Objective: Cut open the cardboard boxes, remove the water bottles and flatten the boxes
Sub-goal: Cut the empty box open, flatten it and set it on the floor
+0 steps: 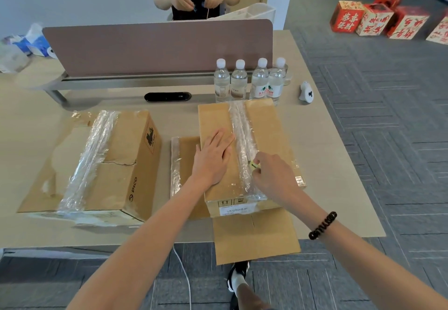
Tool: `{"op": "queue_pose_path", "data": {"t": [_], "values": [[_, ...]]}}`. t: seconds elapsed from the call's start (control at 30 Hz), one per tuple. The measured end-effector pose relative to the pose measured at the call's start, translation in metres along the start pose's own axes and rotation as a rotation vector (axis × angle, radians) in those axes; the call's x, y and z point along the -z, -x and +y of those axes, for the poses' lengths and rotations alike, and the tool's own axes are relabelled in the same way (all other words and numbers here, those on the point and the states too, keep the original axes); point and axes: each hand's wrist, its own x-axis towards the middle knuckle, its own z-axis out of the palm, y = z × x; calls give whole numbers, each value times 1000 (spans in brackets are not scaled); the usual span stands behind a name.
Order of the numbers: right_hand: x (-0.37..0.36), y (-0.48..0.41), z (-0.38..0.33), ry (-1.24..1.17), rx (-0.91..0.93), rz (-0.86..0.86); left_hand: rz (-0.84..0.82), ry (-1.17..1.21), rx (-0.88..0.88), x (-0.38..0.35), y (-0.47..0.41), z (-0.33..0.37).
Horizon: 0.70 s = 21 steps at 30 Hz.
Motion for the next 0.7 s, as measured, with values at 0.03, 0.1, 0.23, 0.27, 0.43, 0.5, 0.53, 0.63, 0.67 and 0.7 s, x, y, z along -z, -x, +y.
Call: {"op": "queue_pose_path", "data": {"t": [0.03,0.1,0.23,0.27,0.43,0.5,0.53,0.63,0.67,0.7], "values": [[-1,4,0,4,3,-5,3,-2,-1,0,0,1],[-3,13,2,36,19,-8,8,-1,-1,1,1,2],[-7,30,8,61,38,15,20,3,-8,1,1,2],[-9,34,9,59,41,20,18,6,-7,1,1,2],[-16,50,17,30,58,42,26,-1,-14,0,0,0],[-17,53,20,-7,41,44,21,4,-9,0,-1,-2],[-17,53,23,-30,30,45,23,2,-8,0,-1,-2],[-17,57,32,-74,6,39,4,-24,-8,1,0,0],[-18,59,34,-78,7,36,2,-55,-10,1,0,1],[-18,60,37,-76,9,32,3,-95,-14,2,1,2]]}}
